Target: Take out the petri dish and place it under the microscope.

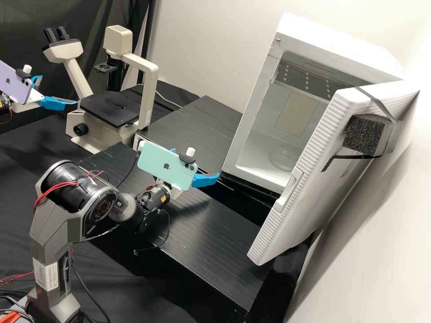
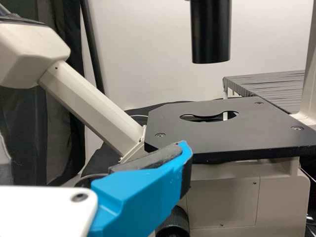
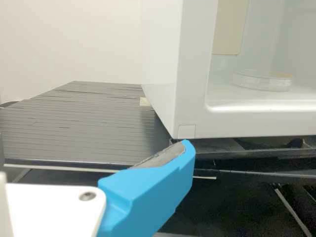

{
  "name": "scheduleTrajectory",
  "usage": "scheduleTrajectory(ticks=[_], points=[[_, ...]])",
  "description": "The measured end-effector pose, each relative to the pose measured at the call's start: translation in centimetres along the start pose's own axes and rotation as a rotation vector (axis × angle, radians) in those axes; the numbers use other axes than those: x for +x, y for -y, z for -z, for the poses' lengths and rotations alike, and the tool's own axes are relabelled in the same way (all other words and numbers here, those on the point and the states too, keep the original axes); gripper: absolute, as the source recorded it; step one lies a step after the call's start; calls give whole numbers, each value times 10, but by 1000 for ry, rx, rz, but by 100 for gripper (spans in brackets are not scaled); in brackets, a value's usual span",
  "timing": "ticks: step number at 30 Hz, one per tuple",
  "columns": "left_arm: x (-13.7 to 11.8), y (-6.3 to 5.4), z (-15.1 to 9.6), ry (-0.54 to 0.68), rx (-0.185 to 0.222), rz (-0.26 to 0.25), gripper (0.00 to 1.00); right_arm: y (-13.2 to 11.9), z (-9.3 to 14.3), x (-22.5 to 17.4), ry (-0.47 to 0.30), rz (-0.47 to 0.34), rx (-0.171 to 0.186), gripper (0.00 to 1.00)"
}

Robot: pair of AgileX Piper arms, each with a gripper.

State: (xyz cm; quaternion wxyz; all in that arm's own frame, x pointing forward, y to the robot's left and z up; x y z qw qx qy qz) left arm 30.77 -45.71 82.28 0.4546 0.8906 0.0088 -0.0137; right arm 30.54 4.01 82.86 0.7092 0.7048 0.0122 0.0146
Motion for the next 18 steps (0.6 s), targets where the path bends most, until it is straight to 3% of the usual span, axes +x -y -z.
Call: scheduleTrajectory(ticks=[10,14,18], points=[[0,0,0,0,0,0,100,0,-1,-2,-2,-6,0,100],[0,0,0,0,0,0,100,-3,-17,-16,3,-31,-8,100],[0,0,0,0,0,0,100,-18,-39,-36,17,-93,19,100]])
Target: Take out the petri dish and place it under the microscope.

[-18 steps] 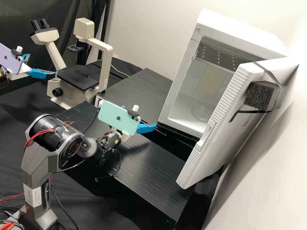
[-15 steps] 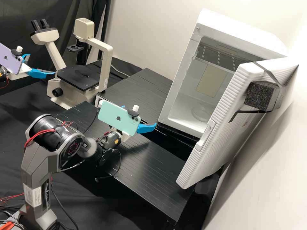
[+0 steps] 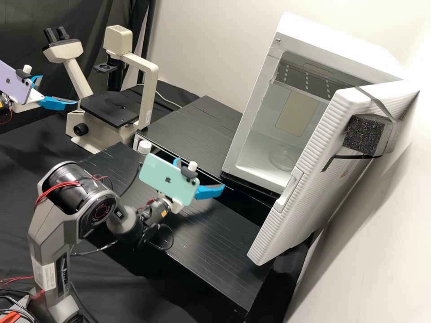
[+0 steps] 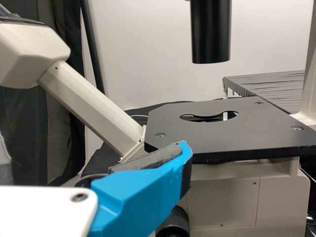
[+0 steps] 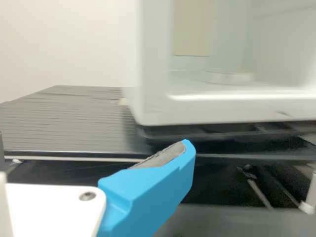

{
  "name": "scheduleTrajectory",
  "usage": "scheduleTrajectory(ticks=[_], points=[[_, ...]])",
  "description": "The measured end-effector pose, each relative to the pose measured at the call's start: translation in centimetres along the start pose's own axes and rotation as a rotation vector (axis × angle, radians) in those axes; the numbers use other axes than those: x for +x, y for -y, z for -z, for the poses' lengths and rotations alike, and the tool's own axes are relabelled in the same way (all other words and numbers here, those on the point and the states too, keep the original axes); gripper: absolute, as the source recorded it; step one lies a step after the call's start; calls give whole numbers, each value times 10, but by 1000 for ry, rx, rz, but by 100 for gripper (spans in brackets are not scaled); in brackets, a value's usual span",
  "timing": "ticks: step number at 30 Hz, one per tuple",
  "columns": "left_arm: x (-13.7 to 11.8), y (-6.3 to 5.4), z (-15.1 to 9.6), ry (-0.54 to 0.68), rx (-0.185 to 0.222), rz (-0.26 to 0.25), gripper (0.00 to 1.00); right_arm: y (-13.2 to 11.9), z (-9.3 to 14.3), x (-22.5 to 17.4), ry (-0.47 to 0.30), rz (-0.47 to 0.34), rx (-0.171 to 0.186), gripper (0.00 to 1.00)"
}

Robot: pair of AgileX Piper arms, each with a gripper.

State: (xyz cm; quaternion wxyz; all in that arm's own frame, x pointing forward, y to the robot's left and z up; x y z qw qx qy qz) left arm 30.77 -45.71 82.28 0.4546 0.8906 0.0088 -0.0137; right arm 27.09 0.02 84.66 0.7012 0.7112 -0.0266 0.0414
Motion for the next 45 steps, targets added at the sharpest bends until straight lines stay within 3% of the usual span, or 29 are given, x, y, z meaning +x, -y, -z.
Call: scheduleTrajectory(ticks=[6,14,22,28,31,38,45], points=[[0,0,0,0,0,0,100,-35,-22,-11,12,-94,32,100],[0,0,0,0,0,0,100,-80,-44,23,-8,-206,18,100],[0,0,0,0,0,0,100,-110,-55,75,-51,-163,10,100],[0,0,0,0,0,0,100,-131,-65,110,-59,-98,36,100],[0,0,0,0,0,0,100,-139,-70,123,-37,-75,20,100],[0,0,0,0,0,0,100,-153,-73,143,-7,-30,-91,100],[0,0,0,0,0,0,100,-166,-66,151,-21,-44,-140,100]])
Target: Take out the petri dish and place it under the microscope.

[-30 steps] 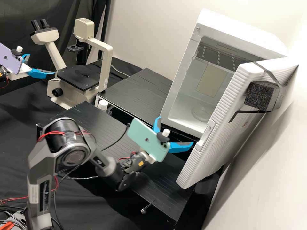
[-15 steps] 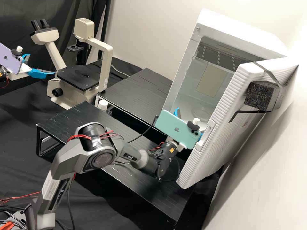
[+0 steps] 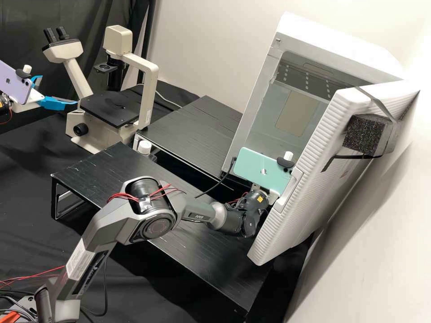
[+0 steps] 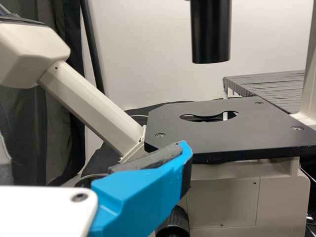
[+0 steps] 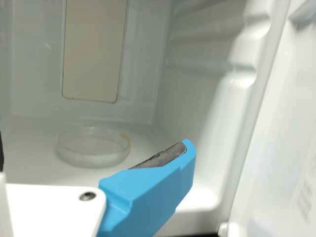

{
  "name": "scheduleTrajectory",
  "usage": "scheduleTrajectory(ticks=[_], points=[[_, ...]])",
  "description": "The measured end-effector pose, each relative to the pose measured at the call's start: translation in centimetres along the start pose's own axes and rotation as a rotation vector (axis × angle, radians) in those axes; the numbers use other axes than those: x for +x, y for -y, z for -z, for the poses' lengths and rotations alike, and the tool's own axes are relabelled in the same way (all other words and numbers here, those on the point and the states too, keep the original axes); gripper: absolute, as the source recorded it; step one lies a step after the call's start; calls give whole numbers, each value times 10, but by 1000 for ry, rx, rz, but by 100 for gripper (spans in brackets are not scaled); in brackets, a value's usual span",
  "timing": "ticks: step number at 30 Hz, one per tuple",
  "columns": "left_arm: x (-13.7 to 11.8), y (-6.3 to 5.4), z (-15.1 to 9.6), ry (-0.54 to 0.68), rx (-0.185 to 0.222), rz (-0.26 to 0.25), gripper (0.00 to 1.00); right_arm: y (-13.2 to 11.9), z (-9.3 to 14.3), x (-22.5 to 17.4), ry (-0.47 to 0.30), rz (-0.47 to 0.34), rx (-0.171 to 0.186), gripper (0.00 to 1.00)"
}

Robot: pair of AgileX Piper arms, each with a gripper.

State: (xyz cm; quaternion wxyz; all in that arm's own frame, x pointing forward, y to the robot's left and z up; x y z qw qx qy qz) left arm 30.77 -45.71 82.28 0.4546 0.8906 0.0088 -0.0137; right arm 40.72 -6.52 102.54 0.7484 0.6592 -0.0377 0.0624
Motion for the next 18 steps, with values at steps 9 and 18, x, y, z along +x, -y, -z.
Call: scheduleTrajectory(ticks=[9,18], points=[[0,0,0,0,0,0,100,17,-11,13,74,48,9,100],[0,0,0,0,0,0,100,25,-2,27,75,68,1,100]])
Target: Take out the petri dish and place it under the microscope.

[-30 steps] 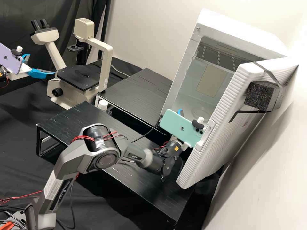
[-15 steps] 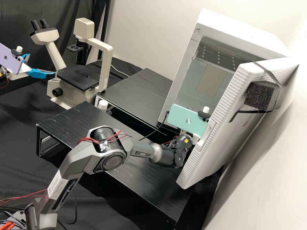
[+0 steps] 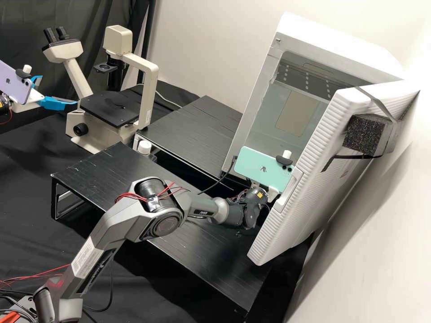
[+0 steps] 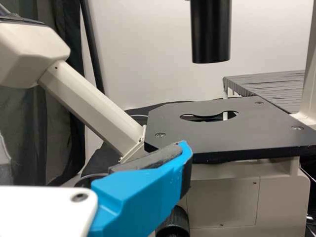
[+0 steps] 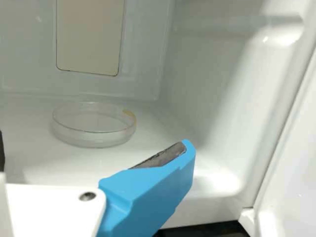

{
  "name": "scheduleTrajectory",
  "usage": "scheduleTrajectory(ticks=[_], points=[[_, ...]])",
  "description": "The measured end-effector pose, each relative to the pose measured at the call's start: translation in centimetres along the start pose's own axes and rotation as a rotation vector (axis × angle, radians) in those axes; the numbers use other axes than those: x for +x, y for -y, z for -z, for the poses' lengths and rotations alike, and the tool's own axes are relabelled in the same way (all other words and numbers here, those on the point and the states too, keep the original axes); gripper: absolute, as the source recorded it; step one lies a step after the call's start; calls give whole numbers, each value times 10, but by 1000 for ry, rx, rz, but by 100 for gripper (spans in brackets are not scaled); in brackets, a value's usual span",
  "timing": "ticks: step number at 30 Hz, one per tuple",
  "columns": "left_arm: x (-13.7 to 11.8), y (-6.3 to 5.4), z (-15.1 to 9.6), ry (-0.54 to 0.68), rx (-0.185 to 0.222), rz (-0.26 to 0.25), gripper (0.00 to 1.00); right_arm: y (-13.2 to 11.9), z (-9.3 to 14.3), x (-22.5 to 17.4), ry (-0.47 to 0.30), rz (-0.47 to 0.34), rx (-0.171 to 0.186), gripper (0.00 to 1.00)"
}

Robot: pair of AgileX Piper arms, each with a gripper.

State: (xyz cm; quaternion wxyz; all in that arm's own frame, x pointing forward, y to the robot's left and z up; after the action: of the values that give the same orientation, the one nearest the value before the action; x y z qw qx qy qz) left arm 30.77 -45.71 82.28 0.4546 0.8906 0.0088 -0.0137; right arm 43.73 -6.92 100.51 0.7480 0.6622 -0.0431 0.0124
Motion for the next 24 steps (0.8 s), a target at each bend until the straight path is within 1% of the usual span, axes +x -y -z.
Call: scheduleTrajectory(ticks=[7,12,14,15,19,24], points=[[0,0,0,0,0,0,100,-2,9,6,3,-1,-12,100],[0,0,0,0,0,0,100,2,6,13,2,3,-12,100],[0,0,0,0,0,0,100,4,4,16,13,9,-12,100],[0,0,0,0,0,0,100,6,2,17,24,10,-4,100],[0,0,0,0,0,0,100,7,4,22,24,-6,24,100],[0,0,0,0,0,0,100,9,4,26,28,-6,29,100]])
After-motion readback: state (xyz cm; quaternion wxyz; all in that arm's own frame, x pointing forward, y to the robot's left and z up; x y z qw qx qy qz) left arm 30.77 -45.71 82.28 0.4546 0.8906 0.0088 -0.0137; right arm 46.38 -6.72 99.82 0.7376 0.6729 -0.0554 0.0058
